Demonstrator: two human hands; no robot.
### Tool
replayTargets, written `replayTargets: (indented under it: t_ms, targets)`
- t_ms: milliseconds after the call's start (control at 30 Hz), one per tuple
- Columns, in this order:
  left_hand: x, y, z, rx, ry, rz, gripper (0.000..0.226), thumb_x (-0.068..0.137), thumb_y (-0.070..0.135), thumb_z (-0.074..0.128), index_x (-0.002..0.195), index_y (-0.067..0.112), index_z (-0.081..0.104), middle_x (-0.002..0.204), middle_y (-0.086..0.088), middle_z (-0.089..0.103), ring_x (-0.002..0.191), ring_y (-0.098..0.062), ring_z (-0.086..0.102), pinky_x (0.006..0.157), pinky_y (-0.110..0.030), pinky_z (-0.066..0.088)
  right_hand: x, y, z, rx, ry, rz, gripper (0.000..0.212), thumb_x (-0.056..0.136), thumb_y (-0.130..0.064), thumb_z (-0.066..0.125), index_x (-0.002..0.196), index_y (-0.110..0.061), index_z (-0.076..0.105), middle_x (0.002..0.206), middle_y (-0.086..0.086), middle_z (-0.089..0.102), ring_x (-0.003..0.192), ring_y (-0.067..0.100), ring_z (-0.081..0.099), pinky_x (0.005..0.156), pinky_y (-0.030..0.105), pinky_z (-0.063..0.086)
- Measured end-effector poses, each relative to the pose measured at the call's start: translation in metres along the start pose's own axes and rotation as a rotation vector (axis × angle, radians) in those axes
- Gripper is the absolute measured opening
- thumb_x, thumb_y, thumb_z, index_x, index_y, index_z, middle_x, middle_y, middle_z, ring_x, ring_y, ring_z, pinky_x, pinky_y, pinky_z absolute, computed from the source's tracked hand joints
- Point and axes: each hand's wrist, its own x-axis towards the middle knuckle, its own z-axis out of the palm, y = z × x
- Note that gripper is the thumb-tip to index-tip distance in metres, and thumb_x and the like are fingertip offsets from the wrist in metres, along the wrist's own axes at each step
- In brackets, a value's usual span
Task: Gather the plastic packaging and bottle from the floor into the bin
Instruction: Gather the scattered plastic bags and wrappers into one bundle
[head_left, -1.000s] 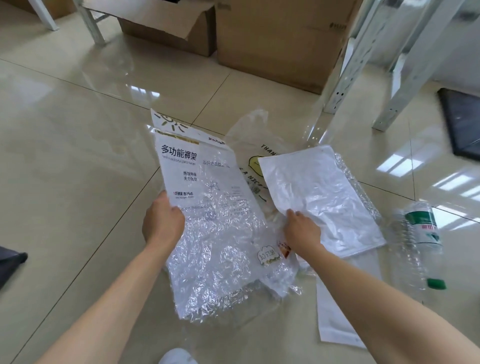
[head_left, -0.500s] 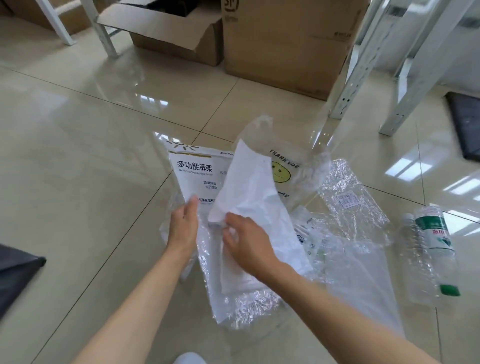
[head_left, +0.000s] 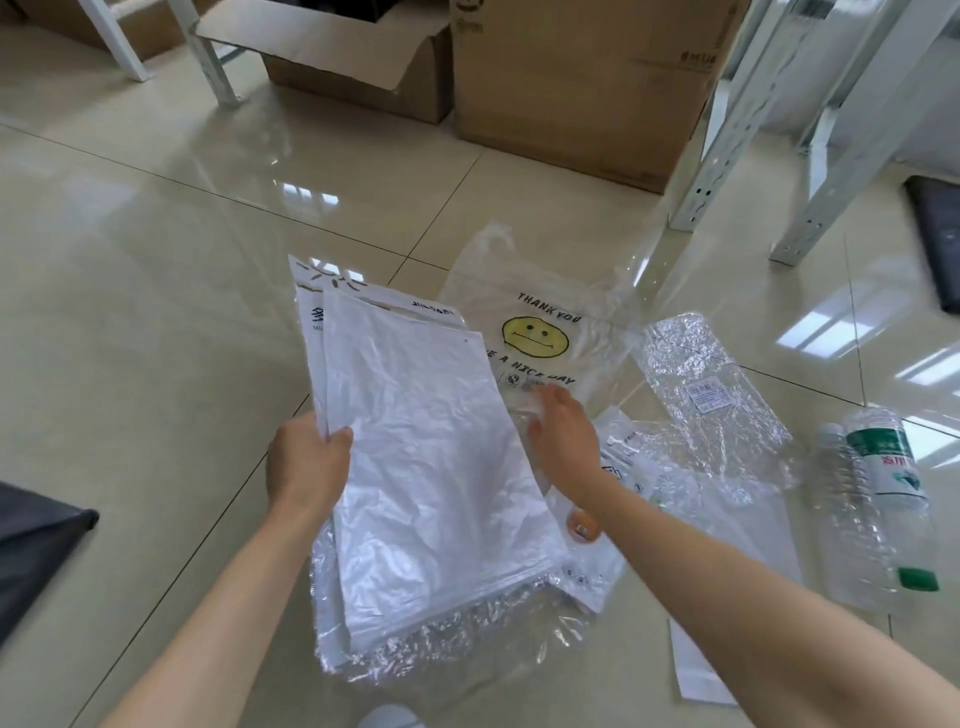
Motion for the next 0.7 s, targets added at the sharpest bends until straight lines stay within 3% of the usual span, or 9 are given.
replayTargets:
  t_ms: [100,267,333,467,600,700]
  targets:
    - [0.004,-0.008,-0.008,0.002,0.002,0.044,0.025,0.088,0.011,0.063,0.082,-0.014,0.062,0.070,-0.013,0.057,0.068,-0.026,0.050,0.066,-0.034,0.041,0.034,0.013,-0.002,-0.189,-0.139,-0.015,0.064,0.092,-0.012,0.053,0.150,-0.020,0.027,0.158,0.009,0.027,0.138,0.033,0.036,0.103,0.049,0.043]
    - [0.013,-0.022,-0.021,0.016,0.040,0.051,0.029,0.086,0.013,0.063,0.087,-0.016,0.062,0.079,-0.031,0.065,0.067,-0.023,0.050,0.069,-0.045,0.052,0.050,0.009,0.018,-0.517,-0.175,-0.071,0.059,0.092,-0.041,0.049,0.146,-0.028,0.027,0.132,0.011,0.048,0.115,0.032,0.052,0.090,0.046,0.044]
    - [0.017,-0.027,-0.025,-0.001,0.045,0.033,0.033,0.085,0.016,0.062,0.089,-0.017,0.060,0.071,-0.024,0.059,0.066,-0.022,0.048,0.063,-0.040,0.047,0.052,0.009,0.025,-0.545,-0.162,-0.058,0.046,0.096,-0.038,0.042,0.140,-0.030,0.035,0.123,0.011,0.055,0.109,0.031,0.055,0.087,0.044,0.044]
    - [0.015,-0.029,-0.032,-0.020,0.093,0.010,0.029,0.088,0.012,0.060,0.087,-0.017,0.059,0.072,-0.013,0.052,0.067,-0.022,0.044,0.063,-0.033,0.037,0.063,0.013,0.018,-0.369,-0.081,0.011,0.042,0.098,-0.015,0.032,0.129,-0.032,0.056,0.107,0.007,0.067,0.098,0.029,0.064,0.081,0.040,0.052]
    - [0.010,-0.023,-0.032,0.014,0.124,0.016,0.027,0.088,0.009,0.060,0.070,-0.008,0.049,0.064,-0.009,0.045,0.062,-0.024,0.039,0.058,-0.032,0.033,0.068,0.013,-0.003,-0.125,-0.104,0.096,0.039,0.097,-0.031,0.030,0.109,-0.022,0.065,0.106,0.012,0.065,0.097,0.032,0.061,0.083,0.039,0.053]
    - [0.008,-0.020,-0.028,0.049,0.123,0.002,0.023,0.088,0.009,0.059,0.074,-0.009,0.053,0.065,-0.010,0.050,0.064,-0.027,0.043,0.061,-0.033,0.037,0.064,0.008,-0.019,-0.056,-0.190,0.158,0.035,0.098,-0.035,0.029,0.088,-0.016,0.058,0.098,0.014,0.058,0.094,0.030,0.057,0.091,0.044,0.050]
